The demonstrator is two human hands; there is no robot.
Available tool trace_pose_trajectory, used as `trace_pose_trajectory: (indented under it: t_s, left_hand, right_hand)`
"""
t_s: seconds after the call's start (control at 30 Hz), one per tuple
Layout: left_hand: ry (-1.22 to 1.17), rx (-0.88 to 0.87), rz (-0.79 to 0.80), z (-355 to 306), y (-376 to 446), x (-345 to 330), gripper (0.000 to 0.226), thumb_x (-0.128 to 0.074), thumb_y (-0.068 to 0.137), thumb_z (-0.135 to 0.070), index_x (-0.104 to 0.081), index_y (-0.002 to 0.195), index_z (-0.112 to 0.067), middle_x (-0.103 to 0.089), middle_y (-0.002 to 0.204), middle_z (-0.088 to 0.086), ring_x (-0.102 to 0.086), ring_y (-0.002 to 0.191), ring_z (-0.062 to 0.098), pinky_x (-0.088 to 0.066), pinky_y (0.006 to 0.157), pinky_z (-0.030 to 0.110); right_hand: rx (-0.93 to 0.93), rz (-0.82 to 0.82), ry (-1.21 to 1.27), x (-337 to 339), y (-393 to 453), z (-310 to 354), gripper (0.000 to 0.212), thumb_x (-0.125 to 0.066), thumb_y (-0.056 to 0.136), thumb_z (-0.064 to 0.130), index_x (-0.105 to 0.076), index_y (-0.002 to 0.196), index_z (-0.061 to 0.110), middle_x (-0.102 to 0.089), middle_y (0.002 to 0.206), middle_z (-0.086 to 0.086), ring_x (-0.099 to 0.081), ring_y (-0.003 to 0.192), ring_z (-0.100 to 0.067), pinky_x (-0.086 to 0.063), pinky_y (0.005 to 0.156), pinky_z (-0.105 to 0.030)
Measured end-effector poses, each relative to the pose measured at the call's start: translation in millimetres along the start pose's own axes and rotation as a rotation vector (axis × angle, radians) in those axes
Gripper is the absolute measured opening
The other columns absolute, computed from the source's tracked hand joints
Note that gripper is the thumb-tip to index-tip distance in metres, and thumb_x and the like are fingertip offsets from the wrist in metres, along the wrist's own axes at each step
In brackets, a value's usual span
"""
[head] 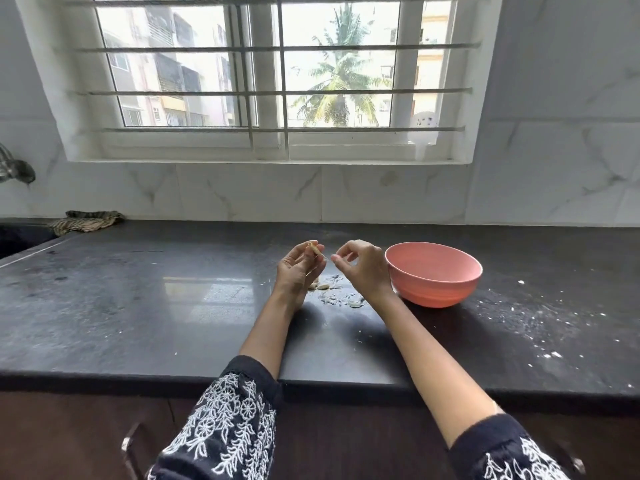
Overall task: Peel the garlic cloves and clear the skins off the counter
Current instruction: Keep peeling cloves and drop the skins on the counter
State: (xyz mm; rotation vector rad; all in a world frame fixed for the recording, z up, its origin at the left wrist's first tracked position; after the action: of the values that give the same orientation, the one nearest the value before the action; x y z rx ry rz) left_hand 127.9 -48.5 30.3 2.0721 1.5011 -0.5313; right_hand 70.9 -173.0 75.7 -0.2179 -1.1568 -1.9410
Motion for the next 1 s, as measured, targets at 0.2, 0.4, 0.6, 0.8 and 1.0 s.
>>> trace_pose_trajectory:
  t_s: [0.2,0.4,0.6,0.8,1.0]
  left_hand:
    - [0.004,0.022,0.038,2,0,-4,0.011,-0.049,0.093,-0.007,-0.059,0.089,-0.009,-0.071,0.069,-0.002,-0.067,0.063,0.007,-0.057,0.067,0.019]
    - [-0.04,0.041,0.146,4,-6,-17,0.012,-0.046,0.093,0.0,-0.057,0.088,-0.003,-0.073,0.078,0.012,-0.072,0.074,0.021,-0.058,0.066,0.027]
    - [0.029,0.029,0.162,6,-5,-13,0.009,-0.051,0.09,0.001,-0.059,0.095,0.002,-0.073,0.084,0.013,-0.071,0.08,0.022,-0.057,0.068,0.025]
    - [0.145,-0.005,0.099,6,-2,-7,0.008,-0.059,0.085,0.003,-0.063,0.092,0.002,-0.072,0.079,0.013,-0.071,0.075,0.022,-0.058,0.076,0.03]
    - [0.315,-0.097,0.035,1,-2,-1,0.006,-0.068,0.08,-0.001,-0.067,0.083,-0.006,-0.071,0.066,0.002,-0.067,0.06,0.012,-0.057,0.067,0.024]
  right_hand:
    - [0.046,-0.014,0.076,0,-1,8,0.01,-0.063,0.083,0.014,-0.068,0.092,0.015,-0.069,0.083,0.0,-0.062,0.072,-0.015,-0.049,0.07,-0.028]
    - [0.125,-0.027,0.18,-3,-3,15,0.01,-0.069,0.082,0.022,-0.07,0.091,0.021,-0.063,0.074,0.002,-0.058,0.069,-0.015,-0.049,0.068,-0.032]
    - [0.096,-0.015,0.175,-3,-1,9,0.009,-0.071,0.08,0.022,-0.072,0.089,0.022,-0.06,0.076,0.006,-0.057,0.068,-0.012,-0.048,0.067,-0.028]
    - [0.069,-0.033,0.214,-3,0,7,0.005,-0.07,0.081,0.016,-0.073,0.083,0.012,-0.069,0.078,-0.003,-0.057,0.065,-0.009,-0.041,0.062,-0.012]
    - [-0.043,-0.001,0.26,-6,1,-3,0.009,-0.065,0.084,0.013,-0.073,0.082,0.008,-0.069,0.07,-0.003,-0.057,0.054,-0.001,-0.047,0.053,-0.027]
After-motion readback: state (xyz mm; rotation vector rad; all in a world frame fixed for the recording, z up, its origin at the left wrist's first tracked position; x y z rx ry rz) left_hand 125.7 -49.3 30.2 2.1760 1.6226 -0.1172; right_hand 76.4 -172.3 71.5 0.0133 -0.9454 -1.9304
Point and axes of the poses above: each hand's wrist, its own y-axis towards the middle knuckle, its own x-axis out of the back of the hand, z = x × y, the point moved 8 cm from there along y, towards the middle knuckle
